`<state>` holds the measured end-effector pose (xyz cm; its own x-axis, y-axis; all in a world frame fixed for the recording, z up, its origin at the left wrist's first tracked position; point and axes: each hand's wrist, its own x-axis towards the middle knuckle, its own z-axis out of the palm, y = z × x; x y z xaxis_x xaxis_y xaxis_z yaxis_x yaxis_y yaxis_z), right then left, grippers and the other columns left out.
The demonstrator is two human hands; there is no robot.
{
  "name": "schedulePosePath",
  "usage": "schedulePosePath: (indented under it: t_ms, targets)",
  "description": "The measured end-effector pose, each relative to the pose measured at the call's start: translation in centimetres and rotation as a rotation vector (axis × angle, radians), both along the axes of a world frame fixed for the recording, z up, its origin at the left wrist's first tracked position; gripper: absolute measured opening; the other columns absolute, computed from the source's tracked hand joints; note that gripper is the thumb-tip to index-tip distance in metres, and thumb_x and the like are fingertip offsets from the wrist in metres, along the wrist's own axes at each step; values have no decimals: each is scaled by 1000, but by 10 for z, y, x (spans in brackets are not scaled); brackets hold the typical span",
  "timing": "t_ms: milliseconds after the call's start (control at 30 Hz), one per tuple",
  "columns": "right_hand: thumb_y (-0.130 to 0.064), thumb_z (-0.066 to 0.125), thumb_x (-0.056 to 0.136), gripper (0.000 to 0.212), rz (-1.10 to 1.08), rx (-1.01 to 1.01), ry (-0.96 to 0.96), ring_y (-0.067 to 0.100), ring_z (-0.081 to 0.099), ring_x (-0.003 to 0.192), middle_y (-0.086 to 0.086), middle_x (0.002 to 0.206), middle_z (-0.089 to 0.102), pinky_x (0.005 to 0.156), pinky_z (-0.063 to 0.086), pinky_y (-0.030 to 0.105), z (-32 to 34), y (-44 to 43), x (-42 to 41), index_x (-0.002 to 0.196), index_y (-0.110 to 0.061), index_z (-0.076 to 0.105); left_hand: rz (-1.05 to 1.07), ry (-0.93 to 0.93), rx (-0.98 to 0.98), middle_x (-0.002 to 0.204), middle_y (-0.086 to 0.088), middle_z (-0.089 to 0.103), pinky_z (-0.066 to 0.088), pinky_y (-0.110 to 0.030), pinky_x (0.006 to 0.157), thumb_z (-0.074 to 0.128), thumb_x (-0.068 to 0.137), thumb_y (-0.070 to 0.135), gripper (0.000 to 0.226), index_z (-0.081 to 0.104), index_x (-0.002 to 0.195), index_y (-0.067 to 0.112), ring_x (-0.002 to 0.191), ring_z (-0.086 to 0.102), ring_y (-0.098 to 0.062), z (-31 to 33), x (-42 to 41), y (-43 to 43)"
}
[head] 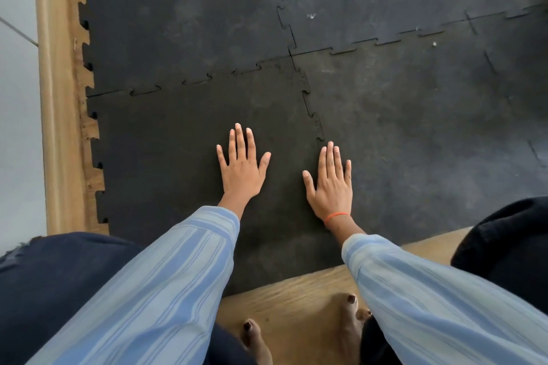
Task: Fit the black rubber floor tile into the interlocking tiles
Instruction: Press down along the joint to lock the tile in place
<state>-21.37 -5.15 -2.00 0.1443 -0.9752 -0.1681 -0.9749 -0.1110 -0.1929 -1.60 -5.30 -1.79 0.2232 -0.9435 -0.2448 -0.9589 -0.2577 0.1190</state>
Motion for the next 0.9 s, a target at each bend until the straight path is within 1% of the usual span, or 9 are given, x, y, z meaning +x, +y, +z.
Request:
schedulePosePath:
  t_ms: [100,233,333,400,500,633,700,800,900]
  targets:
    - [-52,23,95,72,-5,-27,16,20,4,148,8,160,10,120,3,44,-2,-2,1,151,-8,12,14,-11,3,161,-12,-6,4,-54,116,0,93,57,75,-2,153,12,148,-4,-25,-2,-1,-2]
    - [-50,25,96,70,4,-18,26,21,7,148,9,160,13,120,4,45,1,-2,2,150,-8,15,-18,1,23,161,-12,-9,4,-53,117,10,96,57,74,-5,153,12,148,-5,-25,1,1,-1]
    - [-47,20,96,67,-32,-3,-17,21,10,148,8,159,15,119,2,44,2,15,-2,150,-8,16,-20,-19,-20,161,-14,0,10,-55,115,6,96,57,74,3,154,12,148,3,-27,-1,-1,8]
    - [-45,20,96,65,-58,-2,-14,20,14,147,8,159,18,118,3,43,2,43,-8,149,-7,18,-1,-16,-41,161,-16,6,13,-56,114,7,96,56,73,9,153,11,148,8,-29,-2,-5,13]
    - [-45,23,96,65,-81,-22,-1,20,17,146,7,158,19,118,6,44,0,70,-15,149,-9,20,6,-17,-53,161,-16,6,11,-56,115,9,97,54,71,9,154,11,148,8,-29,-5,-7,14]
    - [-49,29,94,67,-78,-42,16,21,18,146,6,158,22,118,6,43,0,67,-14,149,-11,21,10,-24,-54,161,-15,2,6,-54,116,11,98,54,70,5,154,12,148,4,-28,-9,-7,13]
    - [-47,34,94,64,-93,-64,13,23,23,144,7,155,29,118,8,44,1,68,-14,147,-11,28,17,-28,-67,161,-15,3,7,-55,115,9,98,55,71,6,154,12,148,5,-28,-9,-8,14]
    - [-34,42,93,47,-139,-177,-104,25,41,132,9,141,49,115,18,45,2,43,-4,132,-11,49,28,-28,-83,161,-14,5,9,-55,115,8,97,56,72,8,154,13,148,7,-28,-9,-8,13]
    - [-27,43,93,39,6,-236,-212,25,47,129,9,134,56,114,23,41,2,7,14,124,-8,56,40,-7,-91,161,-12,7,10,-54,115,12,96,57,72,12,154,14,148,9,-27,-9,-6,12]
